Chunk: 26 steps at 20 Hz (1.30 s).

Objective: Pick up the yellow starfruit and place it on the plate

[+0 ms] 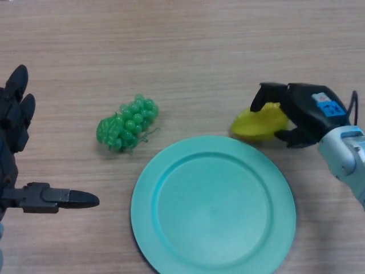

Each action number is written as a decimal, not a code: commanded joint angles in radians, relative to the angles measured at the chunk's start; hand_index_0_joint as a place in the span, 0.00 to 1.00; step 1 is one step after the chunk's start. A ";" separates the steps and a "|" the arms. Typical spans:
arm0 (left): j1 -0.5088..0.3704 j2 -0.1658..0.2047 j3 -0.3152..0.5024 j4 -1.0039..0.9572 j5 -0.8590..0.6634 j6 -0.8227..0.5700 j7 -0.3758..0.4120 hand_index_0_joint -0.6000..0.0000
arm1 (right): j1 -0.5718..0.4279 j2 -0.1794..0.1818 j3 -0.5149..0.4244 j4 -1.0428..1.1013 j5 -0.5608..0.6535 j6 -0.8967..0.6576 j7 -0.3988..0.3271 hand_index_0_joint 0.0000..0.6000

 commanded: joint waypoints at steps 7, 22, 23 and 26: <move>-0.031 0.045 0.033 -0.052 -0.029 -0.148 0.033 1.00 | 0.101 -0.029 -0.119 -0.460 0.302 0.096 0.108 1.00; -0.039 0.042 -0.003 -0.081 -0.029 -0.070 0.002 1.00 | 0.282 0.035 -0.115 -1.004 0.576 0.411 0.268 1.00; -0.040 0.040 -0.005 -0.082 -0.027 -0.070 0.002 1.00 | 0.311 0.057 -0.107 -1.068 0.613 0.467 0.291 1.00; -0.049 0.042 -0.010 -0.081 -0.019 -0.074 0.008 1.00 | 0.371 0.080 -0.095 -1.169 0.653 0.536 0.317 1.00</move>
